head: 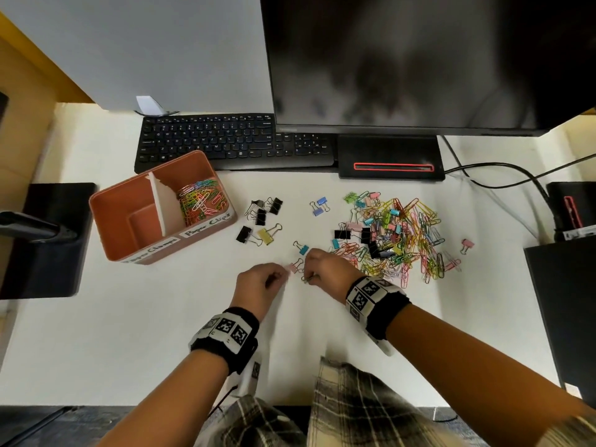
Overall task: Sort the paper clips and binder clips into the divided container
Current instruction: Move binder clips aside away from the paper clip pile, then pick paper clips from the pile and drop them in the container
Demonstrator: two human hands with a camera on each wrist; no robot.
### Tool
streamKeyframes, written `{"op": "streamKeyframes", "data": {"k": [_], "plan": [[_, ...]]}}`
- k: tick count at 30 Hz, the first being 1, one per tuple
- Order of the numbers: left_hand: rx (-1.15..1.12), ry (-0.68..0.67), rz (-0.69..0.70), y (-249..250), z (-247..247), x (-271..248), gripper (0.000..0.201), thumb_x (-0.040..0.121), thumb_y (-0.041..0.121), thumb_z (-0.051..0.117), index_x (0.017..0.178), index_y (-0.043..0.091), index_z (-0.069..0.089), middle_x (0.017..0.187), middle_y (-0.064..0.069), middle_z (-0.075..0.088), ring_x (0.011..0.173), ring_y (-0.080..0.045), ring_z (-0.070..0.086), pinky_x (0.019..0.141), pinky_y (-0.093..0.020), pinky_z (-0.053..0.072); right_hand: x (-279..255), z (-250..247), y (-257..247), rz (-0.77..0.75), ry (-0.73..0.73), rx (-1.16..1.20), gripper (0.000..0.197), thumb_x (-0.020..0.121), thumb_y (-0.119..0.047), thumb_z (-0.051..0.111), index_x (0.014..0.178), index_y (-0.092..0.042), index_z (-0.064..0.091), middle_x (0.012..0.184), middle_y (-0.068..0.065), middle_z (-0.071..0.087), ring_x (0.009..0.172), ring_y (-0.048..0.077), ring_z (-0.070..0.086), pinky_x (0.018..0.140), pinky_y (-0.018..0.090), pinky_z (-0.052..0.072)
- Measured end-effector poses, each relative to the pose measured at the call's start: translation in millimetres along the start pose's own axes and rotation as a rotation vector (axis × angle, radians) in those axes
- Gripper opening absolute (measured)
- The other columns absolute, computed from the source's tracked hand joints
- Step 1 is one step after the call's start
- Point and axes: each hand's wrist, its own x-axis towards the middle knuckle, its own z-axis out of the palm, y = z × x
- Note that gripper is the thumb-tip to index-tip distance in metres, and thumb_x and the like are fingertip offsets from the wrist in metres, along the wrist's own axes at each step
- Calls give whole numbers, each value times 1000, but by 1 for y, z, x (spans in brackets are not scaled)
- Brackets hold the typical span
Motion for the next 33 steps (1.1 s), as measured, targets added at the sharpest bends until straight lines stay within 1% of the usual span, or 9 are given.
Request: {"op": "streamKeyframes", "data": {"k": [5,11,14,17,19,22,25,29,33], "plan": [[-135,89,-43,11,-27,2,8,80,1,67,84,8,70,76,-15,70,59,-8,58,62,-3,44,8,1,-2,79,-16,-47,13,86,-13,58,96,-6,63,106,15,64,98,31,57,82,33,43],[-223,216,16,32,-85,13,12,82,2,66,93,5,69,82,0,68,67,1,60,66,-3,47,6,-11,-13,55,-23,-36,16,89,-19,57,95,-6,64,100,13,67,88,25,58,76,30,43],[-251,333,38,38,-129,29,11,82,8,67,91,15,69,82,5,69,71,-4,63,67,-13,52,18,-35,-43,-18,109,51,14,86,-19,60,89,-7,64,90,10,69,78,20,57,70,26,44],[-198,445,5,43,-165,54,12,82,10,67,91,17,68,83,8,67,72,-2,61,65,-9,51,51,-64,-89,-111,284,141,6,84,-17,63,85,-11,64,81,0,64,74,17,58,70,27,48],[-174,476,-31,41,-177,71,14,82,8,67,96,12,67,89,1,68,77,-5,61,76,-12,51,81,-77,-121,-124,351,205,5,83,-17,65,86,-14,63,83,-1,63,73,16,60,68,26,51],[3,370,-141,32,-182,89,28,84,12,64,112,8,62,112,-8,68,98,-17,63,98,-33,47,120,-79,-152,-77,373,252,23,78,-13,70,100,-12,62,97,8,68,88,22,62,85,36,52],[304,329,-72,32,-180,82,34,86,9,56,120,13,59,123,-8,61,111,-22,58,104,-36,42,129,-73,-157,-48,349,285,42,78,-17,71,117,-13,56,115,8,64,100,22,62,94,38,50],[263,209,299,31,-152,41,25,84,1,58,102,16,67,102,0,61,86,-9,53,84,-23,44,88,-68,-119,-114,411,296,23,86,-15,60,109,-17,61,105,0,61,84,16,62,82,27,50],[324,-128,318,0,-96,25,29,84,-2,56,103,16,68,107,-5,62,91,-15,59,88,-20,43,22,-48,-43,8,302,185,18,88,-17,58,105,-19,63,91,-5,59,69,0,49,70,22,45]]}}
